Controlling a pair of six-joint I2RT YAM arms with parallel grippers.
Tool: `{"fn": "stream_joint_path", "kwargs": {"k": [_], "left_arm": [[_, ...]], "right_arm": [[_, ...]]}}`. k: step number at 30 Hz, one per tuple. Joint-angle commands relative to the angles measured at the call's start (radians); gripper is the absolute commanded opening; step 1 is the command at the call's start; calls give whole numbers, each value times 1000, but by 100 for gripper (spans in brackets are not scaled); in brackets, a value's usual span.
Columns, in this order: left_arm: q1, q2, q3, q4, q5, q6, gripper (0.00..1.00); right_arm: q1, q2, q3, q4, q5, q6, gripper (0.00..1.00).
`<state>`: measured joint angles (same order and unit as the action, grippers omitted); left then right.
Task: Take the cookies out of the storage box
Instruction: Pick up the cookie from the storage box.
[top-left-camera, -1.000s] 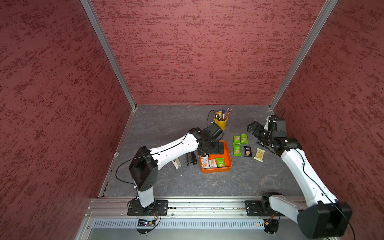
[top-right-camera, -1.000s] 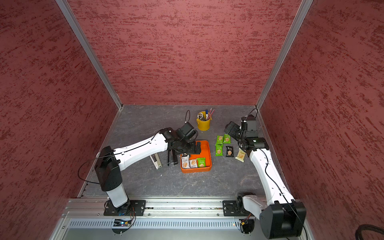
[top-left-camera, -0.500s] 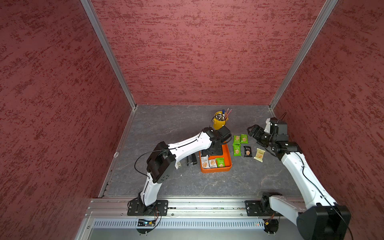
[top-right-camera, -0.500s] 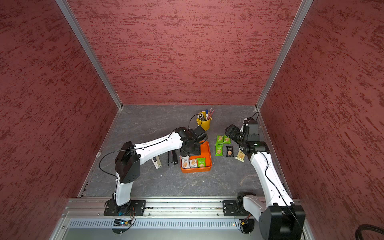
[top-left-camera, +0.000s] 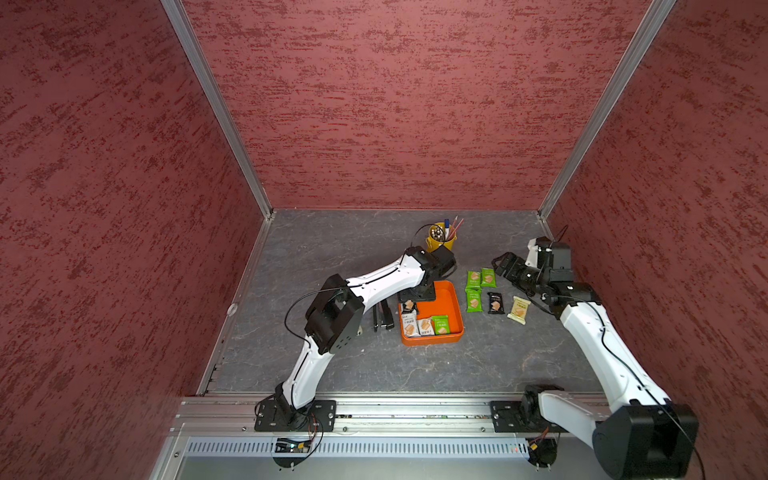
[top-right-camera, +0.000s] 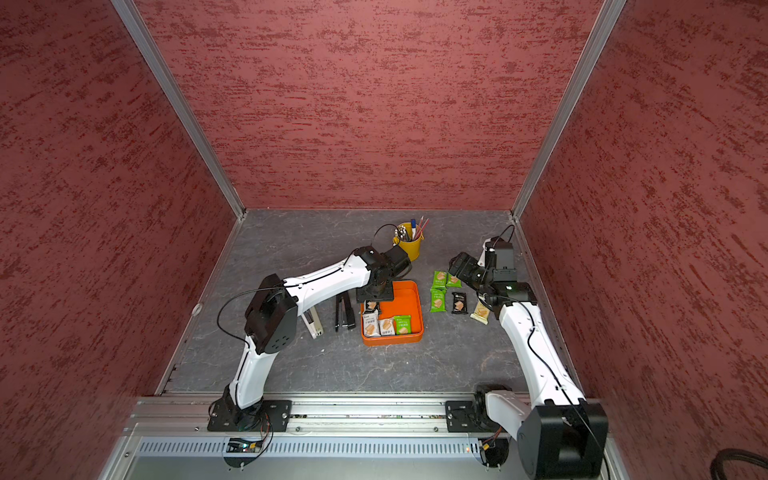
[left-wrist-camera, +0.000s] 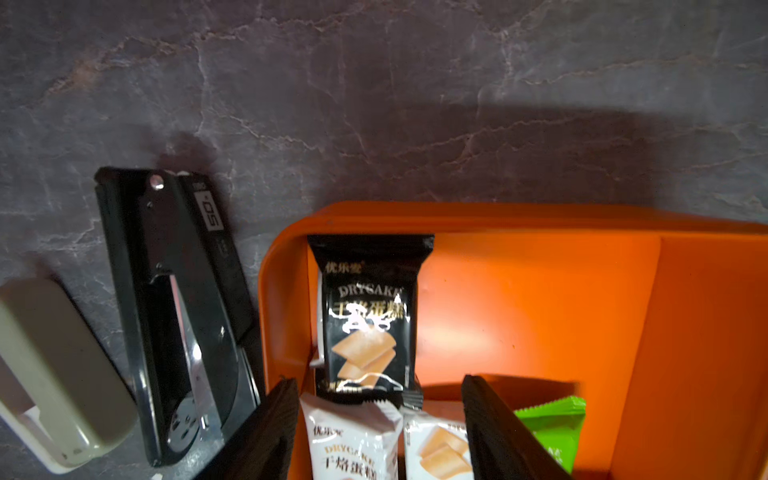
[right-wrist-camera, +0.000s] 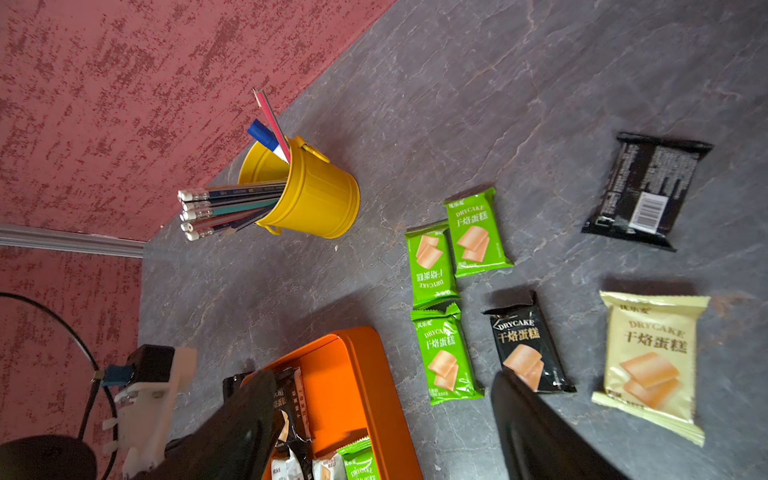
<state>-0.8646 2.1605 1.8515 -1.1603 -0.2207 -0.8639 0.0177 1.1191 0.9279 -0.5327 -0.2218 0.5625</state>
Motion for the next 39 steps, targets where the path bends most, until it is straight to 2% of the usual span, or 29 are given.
{"fn": "stream_joint_path", "kwargs": {"k": [1,22,28,33,36,39], "left_arm": [[1,31,37,-17,-23,28,66],[7,104,32,1,23,33,66],[3,102,25,14,29,38,57],[-2,102,20,19,29,36,57],[-4,104,18,19,30,37,62],[-5,108,10,20,31,33,63]], "right_arm": [[-4,17,13,-10,-13,-24,85],[-3,48,19,-27,-4,-45,85],[-3,39,23,-44,2,-52,85],[-4,31,28,-58,5,-58,85],[-3,25,28,-64,9,-63,85],[-4,19,26,-70,9,-64,85]]}}
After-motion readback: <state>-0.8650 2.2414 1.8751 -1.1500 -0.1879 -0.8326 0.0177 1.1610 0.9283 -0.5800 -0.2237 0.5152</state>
